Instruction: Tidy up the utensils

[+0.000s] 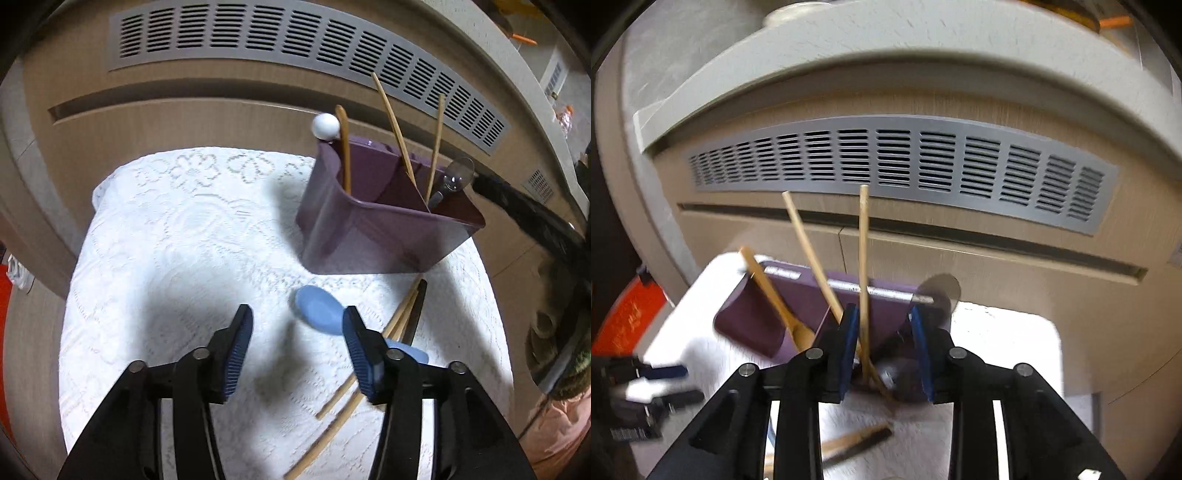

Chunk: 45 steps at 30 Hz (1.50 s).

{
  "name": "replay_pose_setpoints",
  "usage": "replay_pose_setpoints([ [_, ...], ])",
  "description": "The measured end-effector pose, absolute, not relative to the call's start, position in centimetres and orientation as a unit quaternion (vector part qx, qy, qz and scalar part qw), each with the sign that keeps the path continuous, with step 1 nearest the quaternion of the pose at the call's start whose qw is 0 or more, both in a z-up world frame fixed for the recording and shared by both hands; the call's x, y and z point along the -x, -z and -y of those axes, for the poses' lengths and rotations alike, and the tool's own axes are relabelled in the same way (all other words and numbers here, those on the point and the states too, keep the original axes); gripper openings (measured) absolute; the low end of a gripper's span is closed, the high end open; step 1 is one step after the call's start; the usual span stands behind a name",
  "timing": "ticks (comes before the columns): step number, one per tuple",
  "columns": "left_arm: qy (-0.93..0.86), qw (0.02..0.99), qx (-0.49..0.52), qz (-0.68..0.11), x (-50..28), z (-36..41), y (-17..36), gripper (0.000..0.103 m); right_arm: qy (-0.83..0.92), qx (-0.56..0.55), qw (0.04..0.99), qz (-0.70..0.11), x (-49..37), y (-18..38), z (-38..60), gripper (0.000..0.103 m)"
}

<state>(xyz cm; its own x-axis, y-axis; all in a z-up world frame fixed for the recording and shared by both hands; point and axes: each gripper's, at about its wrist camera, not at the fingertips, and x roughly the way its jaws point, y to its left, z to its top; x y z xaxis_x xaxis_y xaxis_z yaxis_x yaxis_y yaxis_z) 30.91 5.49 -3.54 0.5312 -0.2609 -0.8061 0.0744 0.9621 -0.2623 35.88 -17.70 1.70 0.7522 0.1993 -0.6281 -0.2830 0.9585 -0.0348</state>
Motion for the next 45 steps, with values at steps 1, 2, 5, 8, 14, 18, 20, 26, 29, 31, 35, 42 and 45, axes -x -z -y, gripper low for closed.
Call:
replay_pose_setpoints([
  [1,0.093,0.871,0.097,-0.472,-30.7,-5.8,3.6,0.061,-0.143,0.076,0.931,-0.327,-34.6,-1.6,17.5,0.034],
  [2,0.086,0.874,0.094,-0.468,-30.3,-6.2,3.7,0.062,-0.158,0.086,0.926,-0.331,-33.6,-1.4,17.1,0.039],
  [5,0.076,0.878,0.089,-0.465,-29.5,-7.1,3.8,0.062,-0.220,0.116,0.900,-0.358,-30.9,0.4,15.5,0.054],
  [8,0.079,0.876,0.085,-0.468,-28.6,-7.7,4.3,0.063,-0.277,0.140,0.866,-0.391,-29.6,2.7,12.7,0.062],
  [14,0.075,0.871,0.066,-0.480,-27.2,-8.7,5.5,0.066,-0.313,0.190,0.833,-0.414,-30.7,6.6,6.8,0.064],
  [18,0.083,0.868,0.064,-0.485,-26.9,-8.3,5.8,0.067,-0.294,0.176,0.829,-0.443,-33.4,8.9,5.0,0.064],
  [20,0.093,0.868,0.062,-0.484,-26.9,-7.9,5.7,0.067,-0.280,0.164,0.829,-0.456,-34.3,9.6,4.9,0.064],
  [26,0.114,0.866,0.051,-0.484,-27.0,-6.6,5.4,0.071,-0.253,0.161,0.827,-0.476,-33.3,9.8,6.6,0.032],
  [29,0.123,0.865,0.042,-0.486,-27.1,-5.8,5.4,0.071,-0.239,0.147,0.837,-0.470,-32.2,8.7,8.8,0.032],
  [31,0.130,0.863,0.035,-0.487,-27.3,-4.9,5.4,0.071,-0.223,0.136,0.844,-0.468,-31.7,8.0,10.5,0.032],
  [35,0.172,0.856,0.018,-0.487,-27.0,-2.4,5.4,0.071,-0.191,0.099,0.861,-0.460,-30.3,6.2,14.9,0.032],
  [42,0.247,0.850,-0.038,-0.464,-25.1,3.1,6.1,0.071,-0.149,0.043,0.882,-0.444,-28.7,4.2,21.7,0.032],
  [45,0.242,0.855,-0.043,-0.457,-24.7,4.2,6.6,0.071,-0.148,0.030,0.885,-0.440,-28.1,3.9,23.1,0.032],
])
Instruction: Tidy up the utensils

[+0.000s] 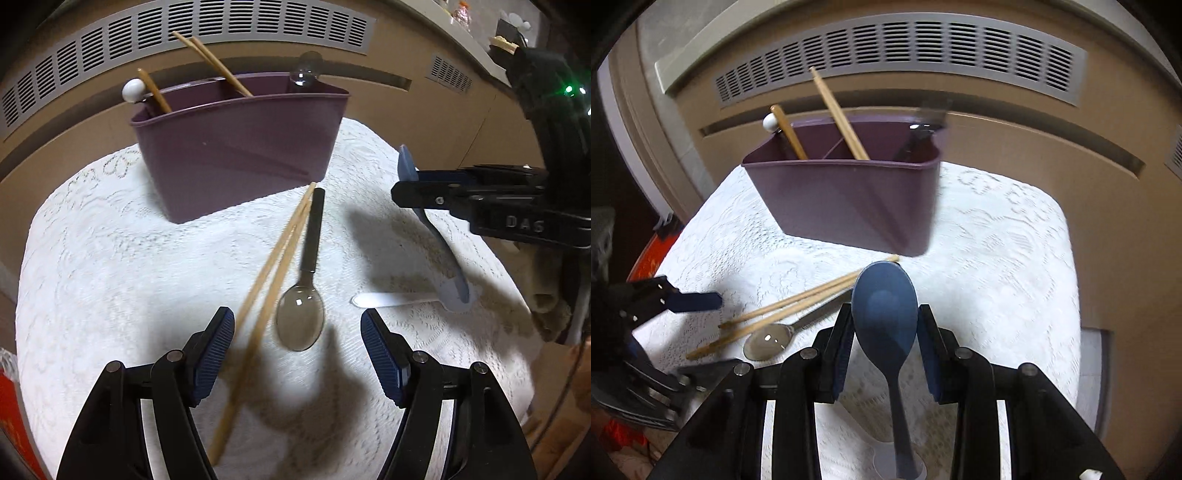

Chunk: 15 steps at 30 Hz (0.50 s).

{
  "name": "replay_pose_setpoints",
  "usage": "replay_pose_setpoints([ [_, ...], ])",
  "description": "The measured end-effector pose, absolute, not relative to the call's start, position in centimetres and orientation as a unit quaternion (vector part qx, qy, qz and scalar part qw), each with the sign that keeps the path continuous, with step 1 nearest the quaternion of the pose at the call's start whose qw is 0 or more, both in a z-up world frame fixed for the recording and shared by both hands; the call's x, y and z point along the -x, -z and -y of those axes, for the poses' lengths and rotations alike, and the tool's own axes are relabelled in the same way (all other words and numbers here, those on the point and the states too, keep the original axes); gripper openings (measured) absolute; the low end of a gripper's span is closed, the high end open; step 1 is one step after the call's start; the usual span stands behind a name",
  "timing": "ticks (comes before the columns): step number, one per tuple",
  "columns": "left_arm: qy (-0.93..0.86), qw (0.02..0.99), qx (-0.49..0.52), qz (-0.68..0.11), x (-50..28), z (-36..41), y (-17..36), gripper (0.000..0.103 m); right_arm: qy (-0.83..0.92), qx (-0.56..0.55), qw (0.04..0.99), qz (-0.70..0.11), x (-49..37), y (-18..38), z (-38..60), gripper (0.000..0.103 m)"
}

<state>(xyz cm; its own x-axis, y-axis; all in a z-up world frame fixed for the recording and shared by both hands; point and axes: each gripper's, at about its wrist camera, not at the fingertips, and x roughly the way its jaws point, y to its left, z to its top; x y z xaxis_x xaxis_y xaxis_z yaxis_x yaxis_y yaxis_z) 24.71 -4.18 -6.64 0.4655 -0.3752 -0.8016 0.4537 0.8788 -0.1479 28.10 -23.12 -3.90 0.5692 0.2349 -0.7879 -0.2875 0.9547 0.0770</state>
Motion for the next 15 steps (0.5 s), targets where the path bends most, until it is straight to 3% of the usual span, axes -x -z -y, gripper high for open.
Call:
replay_pose_setpoints([
  [11,0.176,0.869,-0.075,-0.457,-25.2,6.3,9.0,0.069,-0.160,-0.003,0.890,-0.427,-27.0,3.8,22.8,0.032],
  [15,0.161,0.874,-0.077,-0.451,-25.6,6.3,8.9,0.051,-0.163,-0.010,0.895,-0.415,-26.2,2.7,22.8,0.032],
])
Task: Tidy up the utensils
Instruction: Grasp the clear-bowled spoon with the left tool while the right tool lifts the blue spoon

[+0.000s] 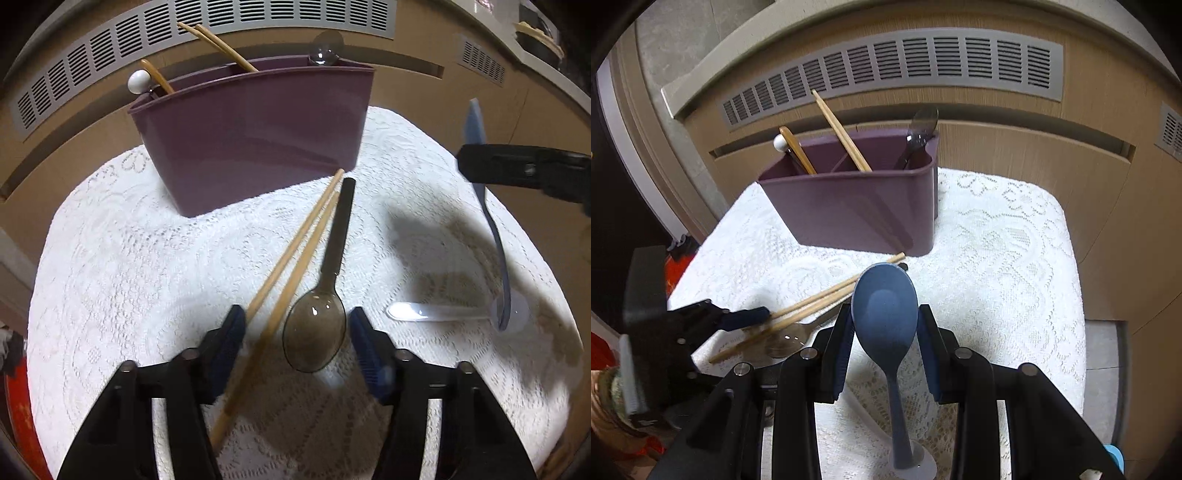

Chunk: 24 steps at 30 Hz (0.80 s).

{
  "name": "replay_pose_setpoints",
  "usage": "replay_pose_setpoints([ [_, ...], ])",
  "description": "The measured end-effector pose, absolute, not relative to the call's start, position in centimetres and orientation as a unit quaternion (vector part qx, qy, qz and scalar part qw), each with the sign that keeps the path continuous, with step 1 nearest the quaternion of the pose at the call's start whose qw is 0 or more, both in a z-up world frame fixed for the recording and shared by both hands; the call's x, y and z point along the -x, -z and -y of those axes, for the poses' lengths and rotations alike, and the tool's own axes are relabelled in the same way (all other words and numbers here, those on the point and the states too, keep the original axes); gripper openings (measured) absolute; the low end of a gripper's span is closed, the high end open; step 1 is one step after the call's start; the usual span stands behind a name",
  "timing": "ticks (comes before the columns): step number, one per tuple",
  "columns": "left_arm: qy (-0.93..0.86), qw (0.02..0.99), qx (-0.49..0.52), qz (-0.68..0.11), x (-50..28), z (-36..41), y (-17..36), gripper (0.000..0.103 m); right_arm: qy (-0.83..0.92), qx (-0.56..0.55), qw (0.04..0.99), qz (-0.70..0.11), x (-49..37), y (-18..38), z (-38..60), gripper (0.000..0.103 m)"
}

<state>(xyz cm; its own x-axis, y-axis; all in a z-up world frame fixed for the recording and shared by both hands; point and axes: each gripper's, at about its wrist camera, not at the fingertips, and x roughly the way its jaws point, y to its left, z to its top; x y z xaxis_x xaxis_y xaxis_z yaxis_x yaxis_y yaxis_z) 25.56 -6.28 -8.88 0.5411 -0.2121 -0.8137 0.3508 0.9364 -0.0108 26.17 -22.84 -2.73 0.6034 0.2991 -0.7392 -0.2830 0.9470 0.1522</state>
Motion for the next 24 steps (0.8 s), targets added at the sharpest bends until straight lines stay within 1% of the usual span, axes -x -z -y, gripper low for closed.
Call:
replay_pose_setpoints([
  [1,0.161,0.875,-0.075,-0.450,-25.6,6.2,8.9,0.043,-0.164,-0.011,0.896,-0.412,-26.0,2.5,22.7,0.032],
  [3,0.162,0.876,-0.067,-0.449,-25.6,5.9,8.8,0.036,-0.167,-0.015,0.898,-0.407,-25.6,2.2,22.6,0.032],
  [7,0.164,0.887,-0.045,-0.430,-24.4,4.9,8.3,0.036,-0.157,-0.022,0.901,-0.404,-24.3,2.1,22.2,0.032],
  [10,0.162,0.894,-0.022,-0.416,-23.2,3.7,7.3,0.035,-0.149,-0.010,0.910,-0.386,-22.7,1.7,21.8,0.032],
  [18,0.153,0.929,-0.002,-0.336,-19.3,1.8,1.4,0.035,-0.152,-0.012,0.917,-0.368,-20.3,0.4,21.7,0.032],
  [24,0.156,0.943,-0.008,-0.293,-17.4,1.8,-1.8,0.033,-0.157,-0.012,0.927,-0.341,-18.1,-1.3,21.8,0.032],
])
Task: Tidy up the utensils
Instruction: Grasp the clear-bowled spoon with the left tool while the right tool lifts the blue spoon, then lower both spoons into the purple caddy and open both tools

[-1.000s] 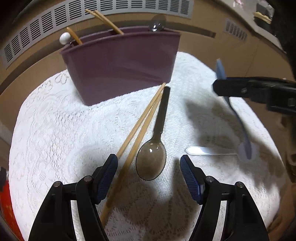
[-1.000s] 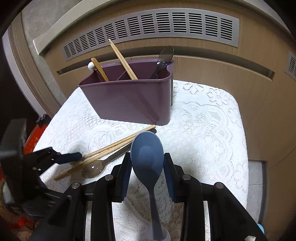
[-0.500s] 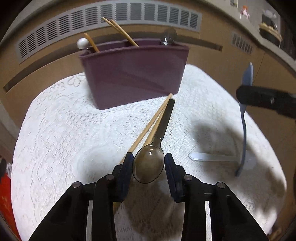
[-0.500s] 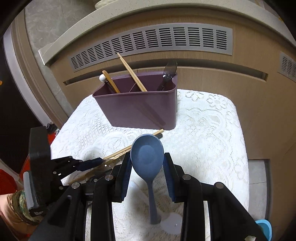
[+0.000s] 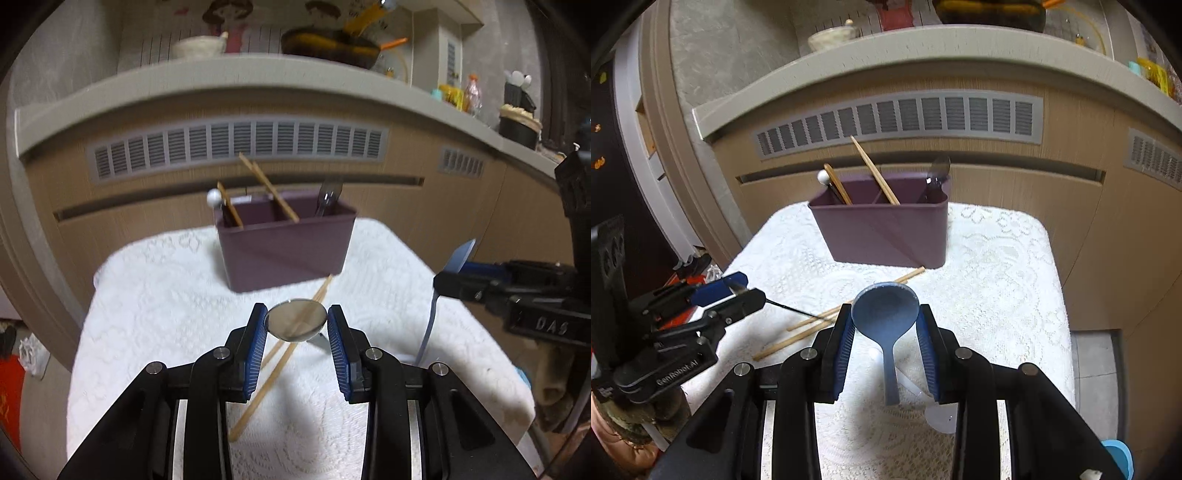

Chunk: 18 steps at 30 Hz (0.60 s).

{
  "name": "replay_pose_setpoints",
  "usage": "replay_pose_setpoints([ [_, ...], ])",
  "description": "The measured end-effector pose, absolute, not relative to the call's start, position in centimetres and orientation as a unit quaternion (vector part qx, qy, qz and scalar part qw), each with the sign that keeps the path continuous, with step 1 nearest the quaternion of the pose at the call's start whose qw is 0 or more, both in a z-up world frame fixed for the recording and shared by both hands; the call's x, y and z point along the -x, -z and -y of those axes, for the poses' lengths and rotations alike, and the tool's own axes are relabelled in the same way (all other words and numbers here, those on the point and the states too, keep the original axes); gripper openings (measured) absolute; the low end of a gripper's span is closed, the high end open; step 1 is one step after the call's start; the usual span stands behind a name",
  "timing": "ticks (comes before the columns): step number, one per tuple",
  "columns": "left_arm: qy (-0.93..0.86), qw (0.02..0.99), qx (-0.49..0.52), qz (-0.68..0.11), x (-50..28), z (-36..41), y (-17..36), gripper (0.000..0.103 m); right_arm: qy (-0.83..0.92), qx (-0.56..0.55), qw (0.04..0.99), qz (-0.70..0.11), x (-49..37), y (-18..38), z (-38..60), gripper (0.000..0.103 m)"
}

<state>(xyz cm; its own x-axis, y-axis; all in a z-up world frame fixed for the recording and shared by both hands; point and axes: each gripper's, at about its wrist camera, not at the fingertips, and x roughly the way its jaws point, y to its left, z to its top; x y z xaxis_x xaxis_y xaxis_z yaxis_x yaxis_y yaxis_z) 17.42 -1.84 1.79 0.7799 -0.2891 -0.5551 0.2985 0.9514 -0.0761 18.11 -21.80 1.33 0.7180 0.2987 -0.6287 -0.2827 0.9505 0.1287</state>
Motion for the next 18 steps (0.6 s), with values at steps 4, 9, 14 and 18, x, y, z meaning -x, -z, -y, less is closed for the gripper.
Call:
replay_pose_setpoints([
  [4,0.158,0.948,-0.016,-0.274,-16.3,2.1,-3.3,0.032,-0.153,-0.006,0.930,-0.333,-17.4,-1.9,21.8,0.032],
  [9,0.159,0.954,-0.015,-0.254,-15.7,1.9,-5.4,0.032,-0.149,0.000,0.935,-0.320,-16.8,-2.9,21.9,0.032],
  [14,0.152,0.967,-0.029,-0.203,-16.1,1.1,-11.5,0.032,-0.148,0.039,0.953,-0.261,-16.4,-7.6,21.2,0.032],
  [18,0.145,0.976,-0.046,-0.156,-17.6,0.8,-17.8,0.032,-0.151,0.045,0.968,-0.196,-17.3,-14.1,21.1,0.032],
])
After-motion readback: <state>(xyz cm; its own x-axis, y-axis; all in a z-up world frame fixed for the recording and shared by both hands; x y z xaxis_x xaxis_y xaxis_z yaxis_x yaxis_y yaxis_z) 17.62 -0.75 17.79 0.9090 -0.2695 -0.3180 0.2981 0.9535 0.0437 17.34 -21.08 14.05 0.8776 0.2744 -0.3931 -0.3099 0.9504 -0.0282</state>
